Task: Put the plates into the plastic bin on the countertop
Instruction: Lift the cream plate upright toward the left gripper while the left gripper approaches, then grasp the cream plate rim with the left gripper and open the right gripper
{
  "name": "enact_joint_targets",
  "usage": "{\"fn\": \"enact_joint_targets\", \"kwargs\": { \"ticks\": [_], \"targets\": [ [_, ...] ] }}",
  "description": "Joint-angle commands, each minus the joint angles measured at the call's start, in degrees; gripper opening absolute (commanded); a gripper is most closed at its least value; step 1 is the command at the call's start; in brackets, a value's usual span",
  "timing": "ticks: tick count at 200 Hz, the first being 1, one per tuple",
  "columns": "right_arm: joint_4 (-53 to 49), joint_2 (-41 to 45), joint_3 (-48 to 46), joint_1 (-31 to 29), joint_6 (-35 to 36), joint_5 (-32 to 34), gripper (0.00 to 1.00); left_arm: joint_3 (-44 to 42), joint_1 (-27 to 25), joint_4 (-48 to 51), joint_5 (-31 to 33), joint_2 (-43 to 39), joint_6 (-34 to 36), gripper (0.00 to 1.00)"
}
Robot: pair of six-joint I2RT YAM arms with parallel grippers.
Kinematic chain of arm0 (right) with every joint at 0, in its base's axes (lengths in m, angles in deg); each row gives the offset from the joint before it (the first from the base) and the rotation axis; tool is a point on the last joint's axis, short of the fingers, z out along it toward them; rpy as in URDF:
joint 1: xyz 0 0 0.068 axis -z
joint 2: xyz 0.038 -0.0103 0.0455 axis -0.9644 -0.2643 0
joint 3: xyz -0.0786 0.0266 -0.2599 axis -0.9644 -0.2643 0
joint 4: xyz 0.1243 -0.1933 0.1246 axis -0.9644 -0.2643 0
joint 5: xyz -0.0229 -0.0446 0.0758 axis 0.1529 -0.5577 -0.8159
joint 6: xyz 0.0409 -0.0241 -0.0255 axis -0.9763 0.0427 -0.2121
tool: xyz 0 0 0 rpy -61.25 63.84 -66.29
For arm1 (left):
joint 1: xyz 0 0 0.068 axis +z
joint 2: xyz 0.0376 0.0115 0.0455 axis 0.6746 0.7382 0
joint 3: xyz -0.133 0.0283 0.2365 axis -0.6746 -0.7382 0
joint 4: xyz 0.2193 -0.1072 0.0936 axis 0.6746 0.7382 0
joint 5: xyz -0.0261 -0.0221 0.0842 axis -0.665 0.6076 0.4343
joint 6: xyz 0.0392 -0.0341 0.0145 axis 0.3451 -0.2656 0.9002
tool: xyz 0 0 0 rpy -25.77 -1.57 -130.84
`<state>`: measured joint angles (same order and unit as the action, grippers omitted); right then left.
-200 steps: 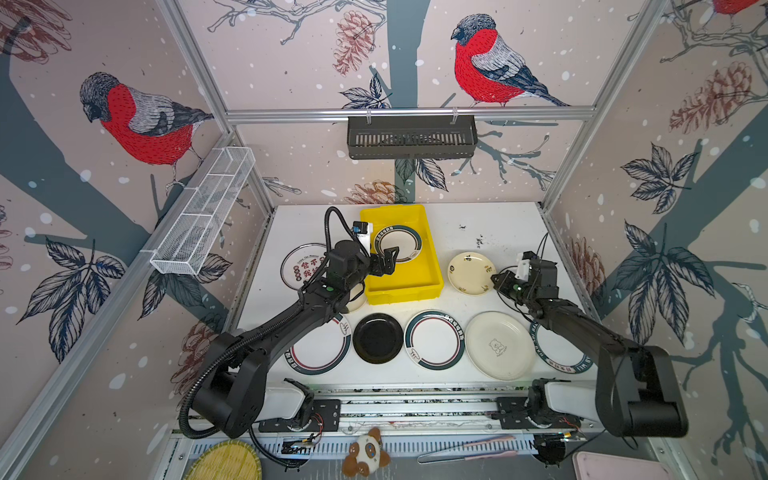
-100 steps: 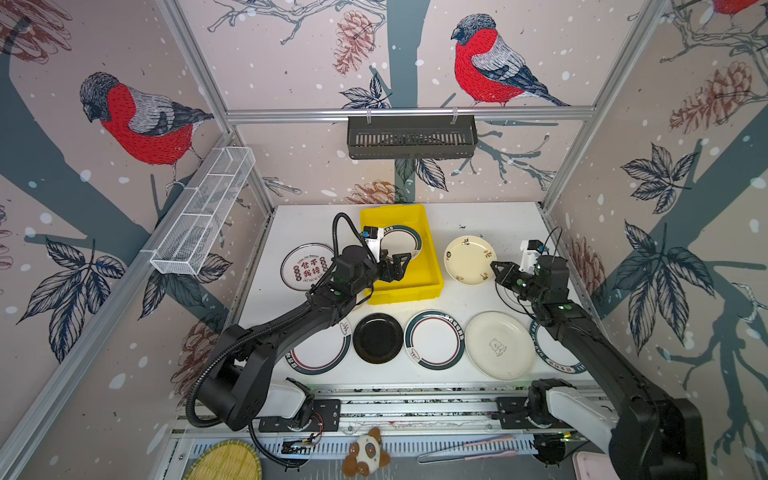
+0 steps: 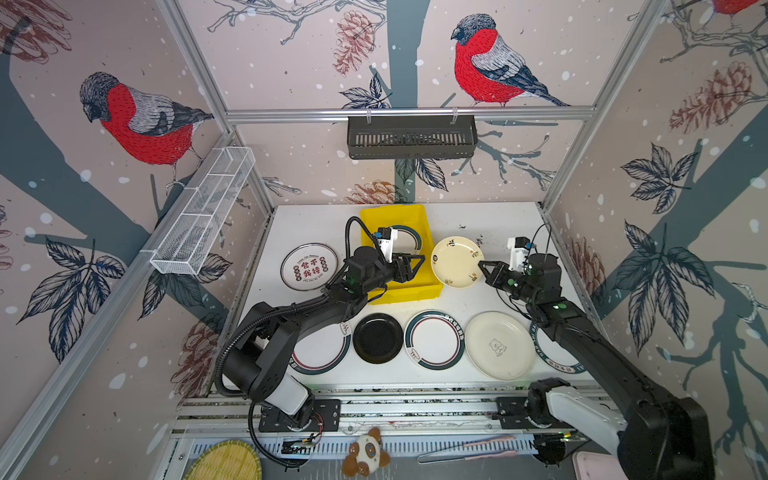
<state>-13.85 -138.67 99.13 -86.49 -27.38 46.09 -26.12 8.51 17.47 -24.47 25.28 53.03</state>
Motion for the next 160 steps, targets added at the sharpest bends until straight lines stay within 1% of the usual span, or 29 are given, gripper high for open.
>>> {"fn": "enact_joint_targets", "kwargs": {
  "ticks": [1, 12, 78, 96, 113, 129, 155, 160],
  "targets": [
    [1.5, -0.2, 0.4, -0.6, 1.0, 0.3, 0.02, 0.6, -0.6, -4.8, -1.4, 0.6, -1.9, 0.61],
    [1.9, -0.6, 0.5, -0.9, 1.1, 0.2, 0.02, 1.1, -1.0, -5.0, -1.8, 1.2, -2.1, 0.58],
    [3.7, -2.0, 0.9, -2.7, 1.4, -0.5, 0.02, 4.6, -3.7, -5.2, -3.2, 5.0, -2.5, 0.55],
    [4.2, -1.8, 0.7, -3.1, 1.4, -0.9, 0.02, 4.8, -3.9, -5.8, -3.1, 5.7, -3.1, 0.53],
    [4.2, -1.7, 0.7, -3.2, 1.4, -0.6, 0.02, 5.0, -4.0, -6.0, -3.2, 6.2, -3.5, 0.47],
    [4.1, -1.8, 0.6, -3.4, 1.6, -0.2, 0.02, 5.1, -4.1, -6.0, -3.3, 6.5, -3.6, 0.37],
    [4.3, -1.7, 0.5, -3.5, 1.9, -0.1, 0.02, 5.1, -4.1, -6.0, -3.0, 6.4, -3.5, 0.27],
    [4.4, -1.7, 0.4, -3.6, 2.0, 0.0, 0.04, 5.1, -4.1, -5.8, -3.1, 6.3, -3.6, 0.26]
  ]
}}
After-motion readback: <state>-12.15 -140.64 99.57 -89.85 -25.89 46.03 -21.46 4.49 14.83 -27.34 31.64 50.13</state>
